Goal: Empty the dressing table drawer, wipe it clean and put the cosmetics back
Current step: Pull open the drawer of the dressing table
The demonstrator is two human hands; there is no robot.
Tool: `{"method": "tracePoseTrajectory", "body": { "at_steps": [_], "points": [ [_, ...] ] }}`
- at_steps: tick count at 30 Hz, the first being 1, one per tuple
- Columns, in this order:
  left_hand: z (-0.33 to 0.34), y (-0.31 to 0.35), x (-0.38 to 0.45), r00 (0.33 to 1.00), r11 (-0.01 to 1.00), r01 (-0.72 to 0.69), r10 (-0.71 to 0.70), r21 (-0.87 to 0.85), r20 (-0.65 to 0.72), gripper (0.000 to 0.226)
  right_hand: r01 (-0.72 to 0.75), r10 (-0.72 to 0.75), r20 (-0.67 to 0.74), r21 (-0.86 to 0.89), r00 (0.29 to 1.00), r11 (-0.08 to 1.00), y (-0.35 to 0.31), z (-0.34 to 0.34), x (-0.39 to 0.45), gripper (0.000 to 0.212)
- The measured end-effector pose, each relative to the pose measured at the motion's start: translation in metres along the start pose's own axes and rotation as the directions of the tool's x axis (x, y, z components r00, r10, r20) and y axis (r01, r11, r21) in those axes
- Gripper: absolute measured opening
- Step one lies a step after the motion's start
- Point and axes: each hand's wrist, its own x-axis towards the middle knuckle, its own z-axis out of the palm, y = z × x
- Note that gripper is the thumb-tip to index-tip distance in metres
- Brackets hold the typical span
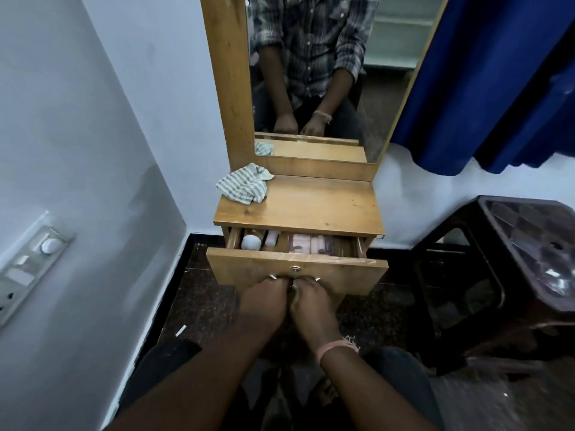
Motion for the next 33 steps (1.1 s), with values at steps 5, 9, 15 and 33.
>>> {"method": "tracePoseTrajectory", "body": {
  "at_steps": [5,9,15,33],
  "points": [
    [-0.002,0.004,-0.034,0.999,0.999,0.038,-0.039,0.036,0.013,0.026,-0.016,0.016,0.035,-0.006,0.999,1.000,-0.003,-0.003,-0.034,0.018],
    [-0.001,0.010,-0.058,0.999,0.997,0.050,-0.051,0.053,0.017,0.025,-0.017,0.018,0.034,-0.026,0.999,1.000,-0.004,-0.001,-0.057,0.019],
    [-0.002,0.017,-0.083,0.997,0.992,0.070,-0.074,0.104,0.030,0.025,-0.026,0.031,0.073,-0.066,0.997,0.997,-0.010,-0.010,-0.082,0.020],
    [-0.080,-0.007,-0.084,0.993,0.994,0.031,-0.018,0.105,-0.120,0.051,0.101,-0.106,-0.012,-0.219,0.994,0.971,-0.042,-0.073,-0.081,0.032]
  ]
}}
